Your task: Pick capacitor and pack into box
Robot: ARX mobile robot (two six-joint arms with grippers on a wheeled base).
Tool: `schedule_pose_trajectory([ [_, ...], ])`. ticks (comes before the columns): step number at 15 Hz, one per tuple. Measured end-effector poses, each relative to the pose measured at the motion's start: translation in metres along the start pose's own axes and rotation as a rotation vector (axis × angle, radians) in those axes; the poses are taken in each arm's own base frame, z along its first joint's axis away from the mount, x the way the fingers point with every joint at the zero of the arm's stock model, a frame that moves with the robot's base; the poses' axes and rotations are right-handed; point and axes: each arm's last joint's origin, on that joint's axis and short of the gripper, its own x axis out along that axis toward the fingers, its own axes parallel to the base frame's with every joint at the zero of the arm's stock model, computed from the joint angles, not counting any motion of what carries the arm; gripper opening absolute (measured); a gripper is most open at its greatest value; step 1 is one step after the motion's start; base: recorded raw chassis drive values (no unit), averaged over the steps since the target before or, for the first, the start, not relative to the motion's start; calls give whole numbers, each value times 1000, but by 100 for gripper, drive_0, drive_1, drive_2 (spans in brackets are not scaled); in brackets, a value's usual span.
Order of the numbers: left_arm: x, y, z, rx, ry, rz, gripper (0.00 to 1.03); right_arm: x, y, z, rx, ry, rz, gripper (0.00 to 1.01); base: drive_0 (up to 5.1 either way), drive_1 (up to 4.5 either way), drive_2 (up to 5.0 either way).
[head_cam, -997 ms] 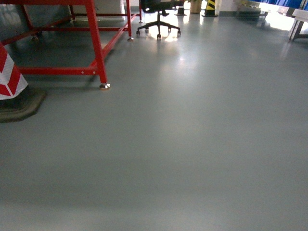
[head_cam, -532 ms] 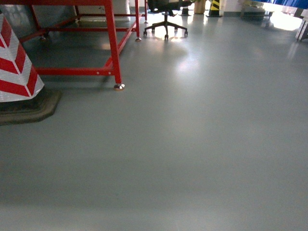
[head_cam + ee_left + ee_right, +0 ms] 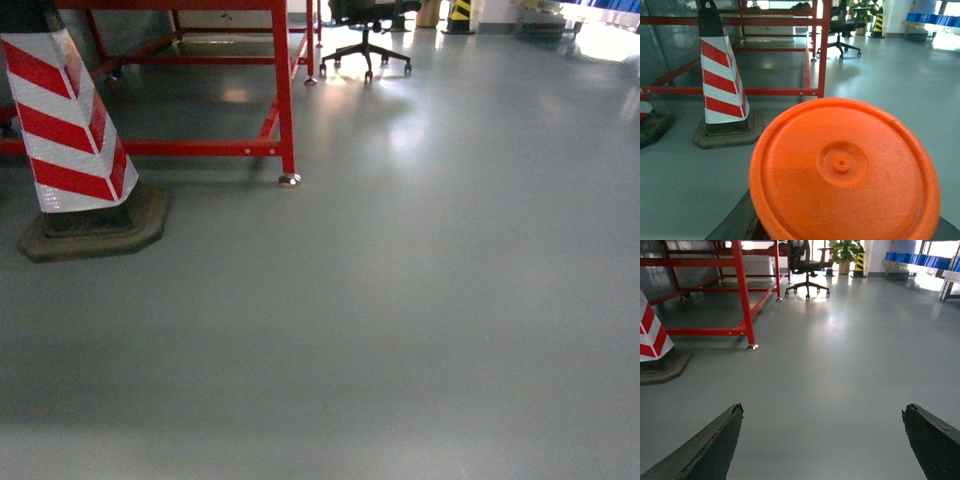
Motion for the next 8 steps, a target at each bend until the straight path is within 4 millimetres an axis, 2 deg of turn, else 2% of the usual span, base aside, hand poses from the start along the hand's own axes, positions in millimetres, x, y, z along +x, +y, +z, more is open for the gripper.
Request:
schedule_pose_trajectory([
  [8,0,0,0,0,0,0,44,0,0,0,0,-2,0,98,-508,238,238],
])
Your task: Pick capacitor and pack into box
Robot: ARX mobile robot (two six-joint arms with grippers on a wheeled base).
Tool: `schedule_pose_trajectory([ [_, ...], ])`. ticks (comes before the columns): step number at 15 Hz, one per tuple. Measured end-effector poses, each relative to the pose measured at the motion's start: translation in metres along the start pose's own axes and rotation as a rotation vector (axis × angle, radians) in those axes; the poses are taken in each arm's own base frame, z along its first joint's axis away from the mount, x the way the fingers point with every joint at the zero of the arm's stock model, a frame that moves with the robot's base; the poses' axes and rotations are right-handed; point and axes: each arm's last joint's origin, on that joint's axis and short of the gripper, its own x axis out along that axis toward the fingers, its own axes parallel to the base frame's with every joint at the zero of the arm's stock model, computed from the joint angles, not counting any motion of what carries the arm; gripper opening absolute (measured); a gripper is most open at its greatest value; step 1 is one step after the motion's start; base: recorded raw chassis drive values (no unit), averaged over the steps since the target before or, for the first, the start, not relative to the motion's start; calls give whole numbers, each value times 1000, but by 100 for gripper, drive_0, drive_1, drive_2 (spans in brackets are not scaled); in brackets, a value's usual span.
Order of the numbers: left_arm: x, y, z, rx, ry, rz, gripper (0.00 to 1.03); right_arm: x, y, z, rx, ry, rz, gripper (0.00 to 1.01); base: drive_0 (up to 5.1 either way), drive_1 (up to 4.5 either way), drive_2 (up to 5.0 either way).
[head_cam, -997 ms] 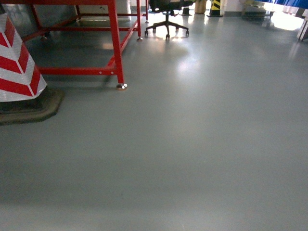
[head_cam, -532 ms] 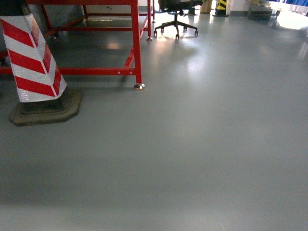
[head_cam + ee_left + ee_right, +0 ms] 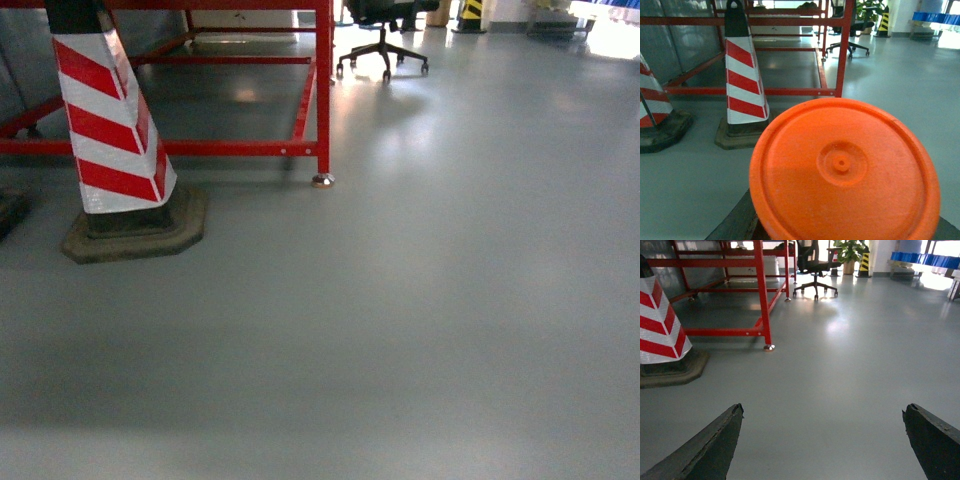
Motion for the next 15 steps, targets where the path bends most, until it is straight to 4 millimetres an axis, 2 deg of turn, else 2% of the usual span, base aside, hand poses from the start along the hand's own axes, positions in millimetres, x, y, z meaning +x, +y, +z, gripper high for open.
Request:
schedule_pose_trajectory([
  [15,0,0,0,0,1,0,44,0,0,0,0,3,0,98,-499,246,246],
])
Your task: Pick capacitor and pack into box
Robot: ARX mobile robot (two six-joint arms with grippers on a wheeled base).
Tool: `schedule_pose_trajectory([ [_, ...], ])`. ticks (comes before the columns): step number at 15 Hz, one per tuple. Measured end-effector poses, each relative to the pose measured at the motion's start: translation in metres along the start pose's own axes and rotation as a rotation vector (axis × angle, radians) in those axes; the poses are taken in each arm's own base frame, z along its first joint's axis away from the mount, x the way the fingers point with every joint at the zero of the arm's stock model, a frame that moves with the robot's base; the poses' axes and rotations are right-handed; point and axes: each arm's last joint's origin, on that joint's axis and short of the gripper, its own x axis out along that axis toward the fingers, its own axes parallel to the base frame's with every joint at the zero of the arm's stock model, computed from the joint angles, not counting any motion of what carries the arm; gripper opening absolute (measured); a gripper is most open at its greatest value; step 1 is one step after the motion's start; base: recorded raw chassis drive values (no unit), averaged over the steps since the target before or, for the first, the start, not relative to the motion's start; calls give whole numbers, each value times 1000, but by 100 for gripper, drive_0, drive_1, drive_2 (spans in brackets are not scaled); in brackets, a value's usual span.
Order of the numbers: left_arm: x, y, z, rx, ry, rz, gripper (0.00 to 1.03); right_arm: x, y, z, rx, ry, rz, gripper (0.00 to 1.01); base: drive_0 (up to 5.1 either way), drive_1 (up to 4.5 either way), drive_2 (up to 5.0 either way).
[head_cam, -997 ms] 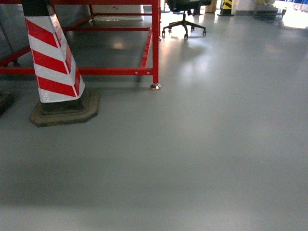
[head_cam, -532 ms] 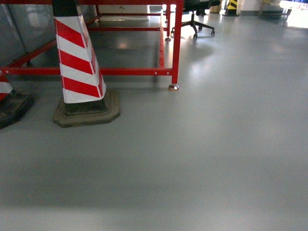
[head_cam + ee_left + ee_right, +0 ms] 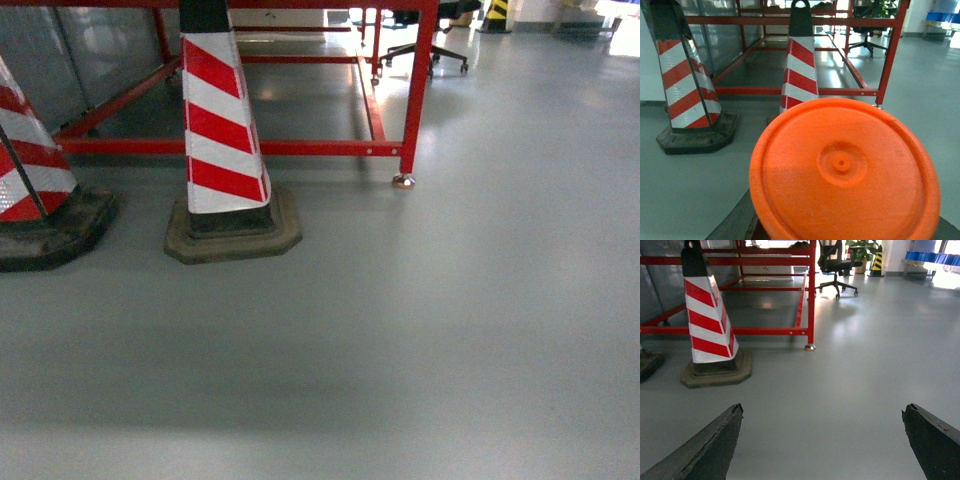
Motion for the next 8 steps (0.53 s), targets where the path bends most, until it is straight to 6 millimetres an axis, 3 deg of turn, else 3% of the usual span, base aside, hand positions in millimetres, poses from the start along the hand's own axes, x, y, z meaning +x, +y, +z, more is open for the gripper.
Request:
schedule_pose_trajectory([
  [8,0,0,0,0,0,0,44,0,0,0,0,-2,1,98,-499,246,246],
])
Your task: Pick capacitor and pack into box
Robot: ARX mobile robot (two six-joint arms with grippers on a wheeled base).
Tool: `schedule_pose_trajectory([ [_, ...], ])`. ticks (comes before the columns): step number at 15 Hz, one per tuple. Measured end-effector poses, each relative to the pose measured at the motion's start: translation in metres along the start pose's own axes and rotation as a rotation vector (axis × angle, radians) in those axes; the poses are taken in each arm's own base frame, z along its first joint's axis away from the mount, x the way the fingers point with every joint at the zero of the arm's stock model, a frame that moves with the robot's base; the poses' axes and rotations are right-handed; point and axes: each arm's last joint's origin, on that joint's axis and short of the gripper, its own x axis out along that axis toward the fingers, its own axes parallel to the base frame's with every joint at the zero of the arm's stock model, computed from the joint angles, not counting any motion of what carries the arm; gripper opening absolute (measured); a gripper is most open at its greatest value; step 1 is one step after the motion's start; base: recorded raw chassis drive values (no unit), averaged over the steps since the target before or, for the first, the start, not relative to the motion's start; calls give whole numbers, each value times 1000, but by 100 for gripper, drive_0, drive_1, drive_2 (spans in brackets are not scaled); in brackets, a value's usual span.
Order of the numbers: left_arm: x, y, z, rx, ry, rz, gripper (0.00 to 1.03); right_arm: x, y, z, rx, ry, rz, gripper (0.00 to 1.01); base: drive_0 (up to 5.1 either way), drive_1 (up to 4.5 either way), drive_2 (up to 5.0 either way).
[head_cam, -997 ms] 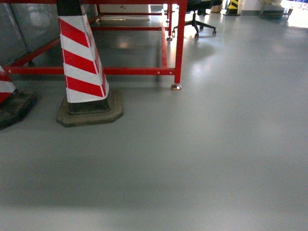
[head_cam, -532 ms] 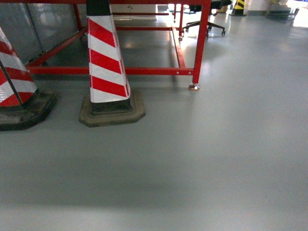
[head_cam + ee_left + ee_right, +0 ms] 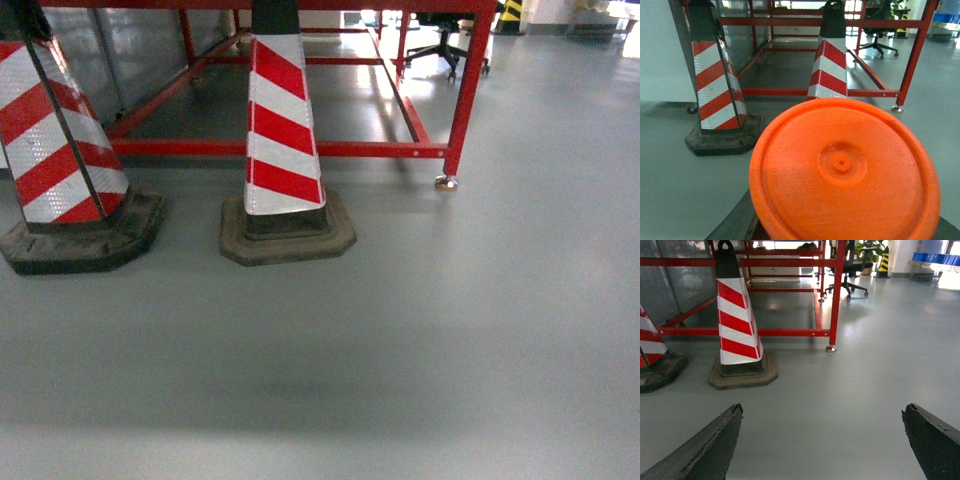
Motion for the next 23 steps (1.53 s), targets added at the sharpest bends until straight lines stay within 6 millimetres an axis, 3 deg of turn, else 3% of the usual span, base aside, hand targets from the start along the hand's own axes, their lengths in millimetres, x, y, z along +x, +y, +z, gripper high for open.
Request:
schedule_pose_trajectory([
  [14,0,0,0,0,0,0,44,0,0,0,0,0,3,98,-33,17,17],
  [23,0,0,0,0,2,1,44,0,0,0,0,-1,2,98,-2,386,-390],
])
